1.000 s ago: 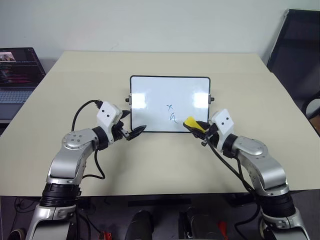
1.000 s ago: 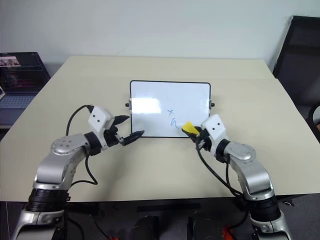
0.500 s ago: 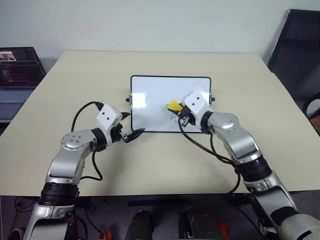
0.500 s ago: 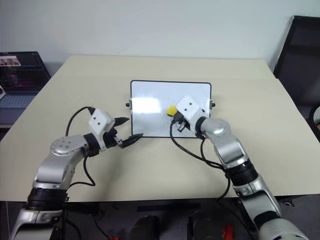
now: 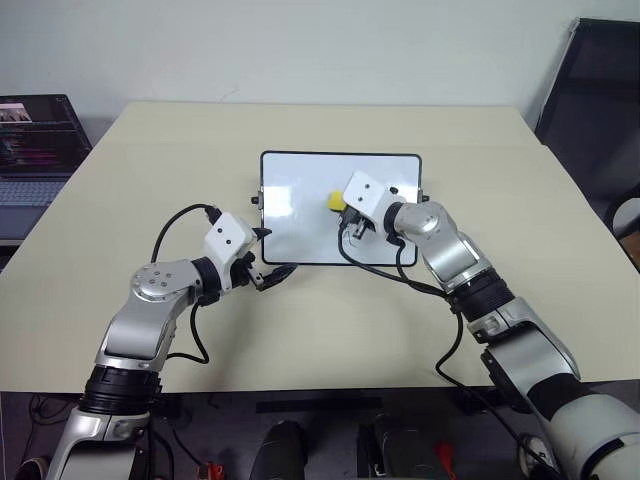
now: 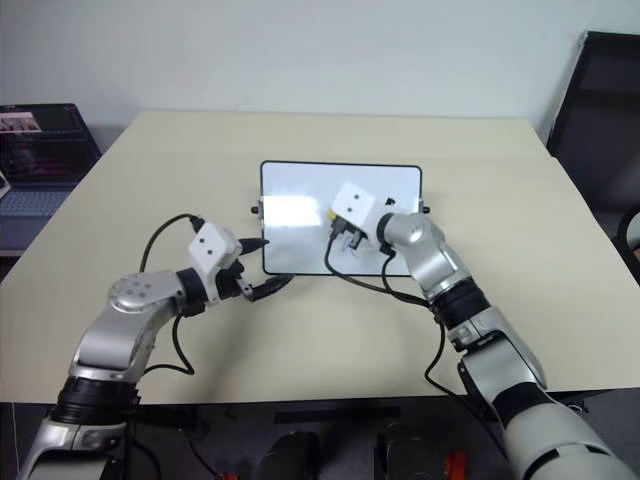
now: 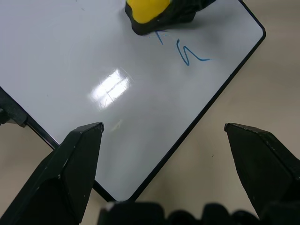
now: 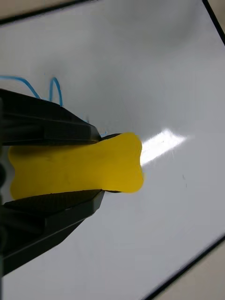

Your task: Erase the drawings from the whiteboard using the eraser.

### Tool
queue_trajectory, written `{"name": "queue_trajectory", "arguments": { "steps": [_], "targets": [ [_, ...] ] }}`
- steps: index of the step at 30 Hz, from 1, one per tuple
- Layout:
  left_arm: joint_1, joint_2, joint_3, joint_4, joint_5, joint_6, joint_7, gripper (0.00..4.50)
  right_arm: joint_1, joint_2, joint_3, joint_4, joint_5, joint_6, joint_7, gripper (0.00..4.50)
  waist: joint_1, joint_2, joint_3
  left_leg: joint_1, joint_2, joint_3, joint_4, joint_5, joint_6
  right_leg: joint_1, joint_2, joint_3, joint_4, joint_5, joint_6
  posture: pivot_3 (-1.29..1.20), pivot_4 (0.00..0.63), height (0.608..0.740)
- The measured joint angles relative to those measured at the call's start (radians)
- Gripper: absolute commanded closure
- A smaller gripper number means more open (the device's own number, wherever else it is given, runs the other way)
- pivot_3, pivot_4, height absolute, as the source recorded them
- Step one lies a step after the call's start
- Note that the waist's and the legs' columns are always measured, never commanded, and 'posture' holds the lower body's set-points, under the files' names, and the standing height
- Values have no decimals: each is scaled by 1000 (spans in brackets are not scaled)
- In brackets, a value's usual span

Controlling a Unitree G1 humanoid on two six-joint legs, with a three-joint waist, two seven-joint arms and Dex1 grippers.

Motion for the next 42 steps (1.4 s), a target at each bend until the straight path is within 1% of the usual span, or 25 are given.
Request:
{"name": "queue_trajectory", "arguments": {
  "steps": [4, 9, 11, 13, 16, 19, 25, 28, 33, 37, 42],
  "targets": [
    [4, 0, -1, -20, 0, 18, 0, 0, 13, -8, 10, -10, -22, -9, 29, 3549, 0, 0, 0, 1, 0, 0, 1, 0, 0, 0, 0, 0, 1, -1, 1, 0, 150, 740],
    [3, -1, -10, -33, -1, 37, 1, 0, -20, -3, 4, 43, -57, -52, -46, 3549, 0, 0, 0, 1, 0, 0, 1, 1, 0, 0, 0, 0, 1, -1, 1, 0, 150, 740],
    [3, -2, -13, -36, -1, 40, 0, 0, -28, -10, -4, 49, -62, -53, -52, 3549, 1, 0, 0, 1, 0, 0, 1, 1, 0, 1, 0, 0, 1, -1, 1, 0, 150, 740],
    [2, -2, -14, -37, -2, 43, 1, 0, -26, -17, -2, 38, -62, -48, -29, 3549, 2, 0, 0, 1, 0, 0, 1, 1, 0, 1, 0, 0, 1, -1, 1, 0, 150, 740],
    [0, -2, -14, -38, -2, 48, 0, 0, 9, -43, 12, -18, -62, -29, 56, 3549, 3, 0, 0, 1, 0, 0, 1, 1, 0, 1, 0, 0, 1, -1, 1, 0, 150, 740],
    [-2, -3, -16, -38, -2, 57, 0, 0, 29, -36, 31, -42, -67, -18, 85, 3549, 0, 0, 0, 1, 0, 0, 1, 1, 0, 1, 0, 0, 1, -1, 2, 0, 150, 740],
    [-5, -5, -32, -51, -2, 59, 0, 0, 1, -16, 27, 6, -98, -47, -20, 3549, 0, 0, 0, 1, 0, 0, 1, 1, 1, 1, 0, 0, 1, -1, 2, 0, 150, 740],
    [-5, -5, -32, -54, -3, 60, -1, 0, -20, -25, 9, 29, -99, -53, -42, 3549, 2, 0, 0, 1, 0, 0, 1, 1, 1, 1, 0, 0, 1, -1, 2, 0, 150, 740],
    [-5, -5, -32, -54, -4, 61, 0, 0, -20, -44, 9, 21, -100, -58, -8, 3549, 7, 0, 0, 1, 0, 0, 1, 1, 1, 1, 0, 0, 1, -1, 2, 0, 150, 740],
    [-5, -5, -32, -54, -4, 61, -1, 0, 14, -75, 15, -34, -100, -39, 60, 3549, 8, 0, 0, 1, 0, 0, 1, 1, 1, 1, 0, 0, 1, -1, 2, 0, 150, 740],
    [-5, -5, -32, -54, -5, 61, -2, 0, 15, -67, 16, -26, -104, -39, 43, 3549, 4, 0, 0, 2, 0, 0, 1, 1, 1, 1, 0, 0, 1, -1, 2, 0, 150, 740]
  ]
}}
